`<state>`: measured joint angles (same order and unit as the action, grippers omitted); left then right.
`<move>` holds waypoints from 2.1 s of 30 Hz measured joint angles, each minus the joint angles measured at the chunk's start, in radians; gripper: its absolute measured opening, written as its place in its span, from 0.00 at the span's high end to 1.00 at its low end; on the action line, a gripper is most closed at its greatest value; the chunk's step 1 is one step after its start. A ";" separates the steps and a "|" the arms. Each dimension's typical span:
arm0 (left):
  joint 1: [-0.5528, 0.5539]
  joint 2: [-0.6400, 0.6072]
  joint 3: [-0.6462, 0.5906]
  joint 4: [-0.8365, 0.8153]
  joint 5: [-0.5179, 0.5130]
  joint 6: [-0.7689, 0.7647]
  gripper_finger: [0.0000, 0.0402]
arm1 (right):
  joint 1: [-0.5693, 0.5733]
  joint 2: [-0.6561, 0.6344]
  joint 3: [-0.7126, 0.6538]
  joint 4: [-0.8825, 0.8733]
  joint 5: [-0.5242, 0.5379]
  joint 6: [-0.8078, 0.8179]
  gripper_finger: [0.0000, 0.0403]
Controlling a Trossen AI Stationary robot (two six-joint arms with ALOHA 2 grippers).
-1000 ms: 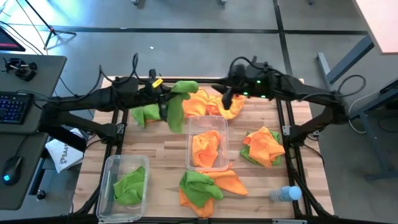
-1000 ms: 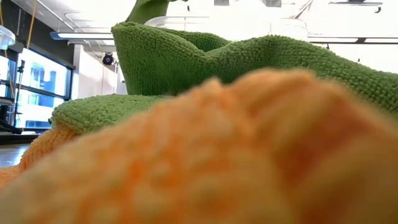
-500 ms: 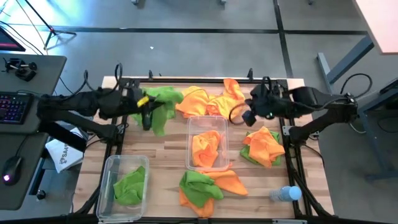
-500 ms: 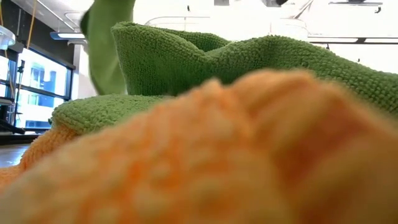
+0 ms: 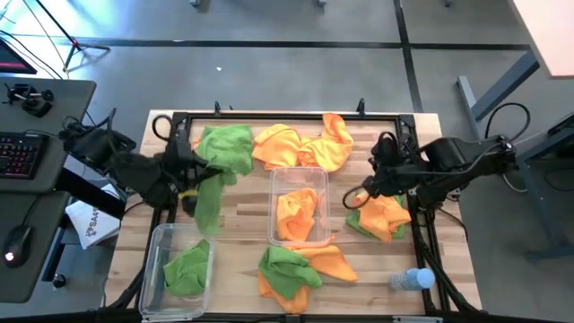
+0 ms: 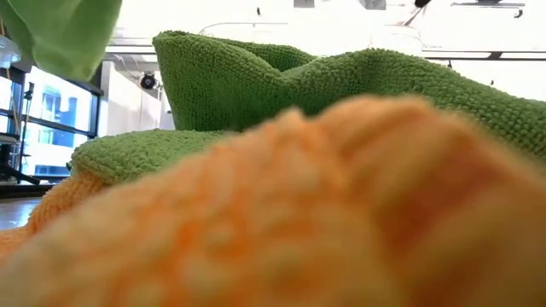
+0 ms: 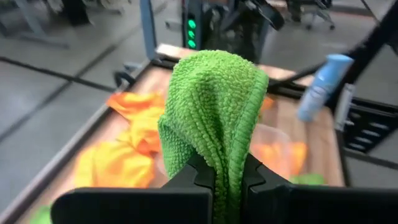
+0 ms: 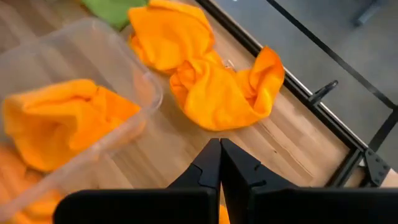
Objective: Sort microfiber towel by color & place in baskets
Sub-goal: Put the green microfiber towel into the left transparent bin
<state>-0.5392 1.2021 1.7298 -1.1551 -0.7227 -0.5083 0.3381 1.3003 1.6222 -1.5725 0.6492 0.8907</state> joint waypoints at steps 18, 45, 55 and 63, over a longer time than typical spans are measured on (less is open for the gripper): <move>-0.392 0.165 0.111 -0.213 -0.046 -0.608 1.00 | 0.190 0.000 0.000 0.001 0.058 -0.008 1.00; -0.674 0.368 0.111 -0.307 0.091 -1.315 1.00 | 0.225 0.000 -0.001 0.001 0.059 -0.035 1.00; -0.645 0.383 -0.010 -0.418 0.080 -1.136 1.00 | 0.225 0.000 -0.001 0.001 0.085 -0.035 1.00; -0.672 0.386 -0.260 -0.386 0.247 -1.213 1.00 | 0.225 0.000 -0.001 0.002 0.085 -0.032 1.00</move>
<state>-1.2111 1.5881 1.4701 -1.5412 -0.4758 -1.7208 0.5636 1.3006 1.6211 -1.5709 0.7343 0.8584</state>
